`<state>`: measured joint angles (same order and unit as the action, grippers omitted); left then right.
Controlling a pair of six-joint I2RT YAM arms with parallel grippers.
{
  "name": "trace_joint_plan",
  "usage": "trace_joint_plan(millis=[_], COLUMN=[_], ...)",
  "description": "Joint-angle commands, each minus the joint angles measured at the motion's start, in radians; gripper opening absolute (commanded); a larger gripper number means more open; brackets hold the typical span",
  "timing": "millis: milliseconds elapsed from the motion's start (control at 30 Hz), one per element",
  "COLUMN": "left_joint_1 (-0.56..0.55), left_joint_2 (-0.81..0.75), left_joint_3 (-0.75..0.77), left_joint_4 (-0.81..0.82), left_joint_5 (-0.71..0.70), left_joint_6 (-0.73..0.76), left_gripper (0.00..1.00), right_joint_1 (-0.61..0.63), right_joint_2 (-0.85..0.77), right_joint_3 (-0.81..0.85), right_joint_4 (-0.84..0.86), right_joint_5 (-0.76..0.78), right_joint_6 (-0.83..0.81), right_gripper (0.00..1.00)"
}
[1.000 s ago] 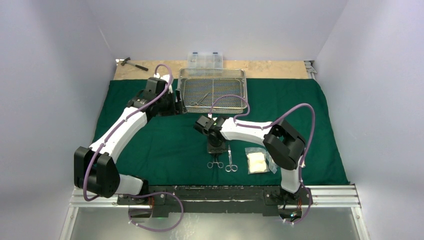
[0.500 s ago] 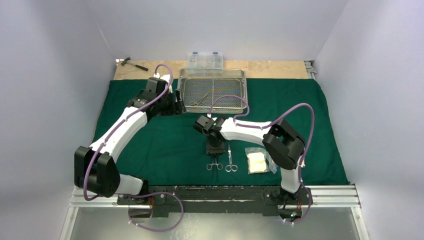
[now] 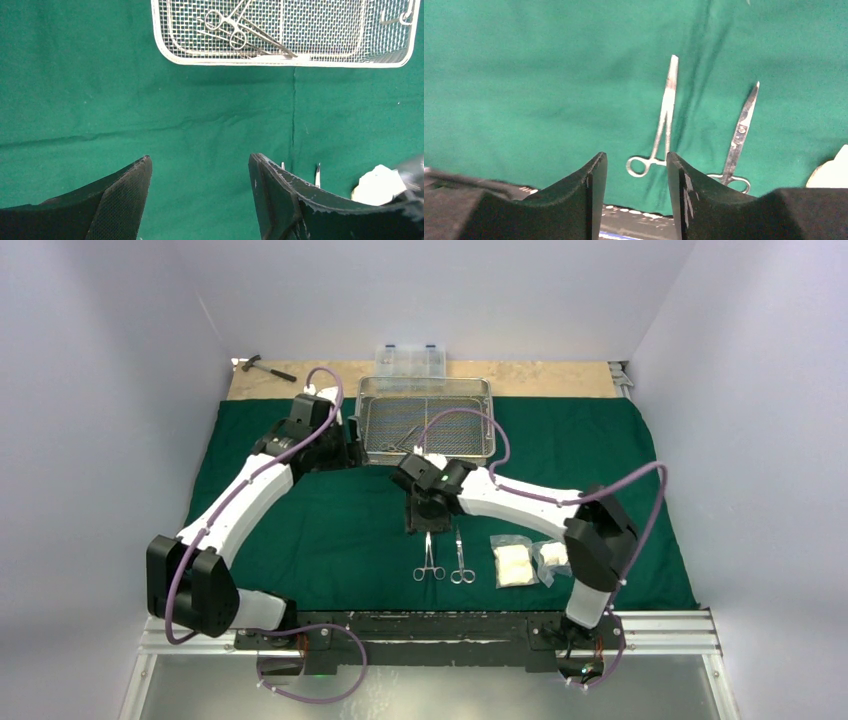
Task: Open and lay out the surgical kit
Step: Place the medical item in the surgical kit, then pick up the medical item from the container.
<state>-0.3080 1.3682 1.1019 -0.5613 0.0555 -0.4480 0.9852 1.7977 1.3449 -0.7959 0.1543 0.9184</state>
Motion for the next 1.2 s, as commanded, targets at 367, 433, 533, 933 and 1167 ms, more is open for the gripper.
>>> trace_joint_plan(millis=[367,433,533,933,1167], left_joint_1=[-0.002,-0.002,-0.004,-0.09,-0.119], left_joint_2=[0.127,0.186,0.288,0.703,0.82], left_joint_3=[0.205,0.252,0.322,0.578,0.641], left_joint_4=[0.178,0.194,0.211,0.251,0.232], left_joint_5=[0.081,0.103,0.148,0.024,-0.109], left_joint_6=[0.0,-0.017,-0.036,0.17,0.323], left_gripper=[0.71,0.71,0.7,0.52,0.44], right_joint_1=[-0.281,-0.31,-0.352,-0.449,-0.504], right_joint_2=[0.012,0.086,0.183,0.094,0.045], right_joint_3=[0.406,0.5,0.597,0.402,0.336], right_joint_4=[0.189,0.158,0.097,0.238,0.248], right_joint_5=[0.136,0.109,0.08,-0.071,-0.083], right_joint_6=[-0.407,-0.452,-0.46,-0.459,-0.428], right_gripper=[0.86,0.83,0.74,0.39,0.37])
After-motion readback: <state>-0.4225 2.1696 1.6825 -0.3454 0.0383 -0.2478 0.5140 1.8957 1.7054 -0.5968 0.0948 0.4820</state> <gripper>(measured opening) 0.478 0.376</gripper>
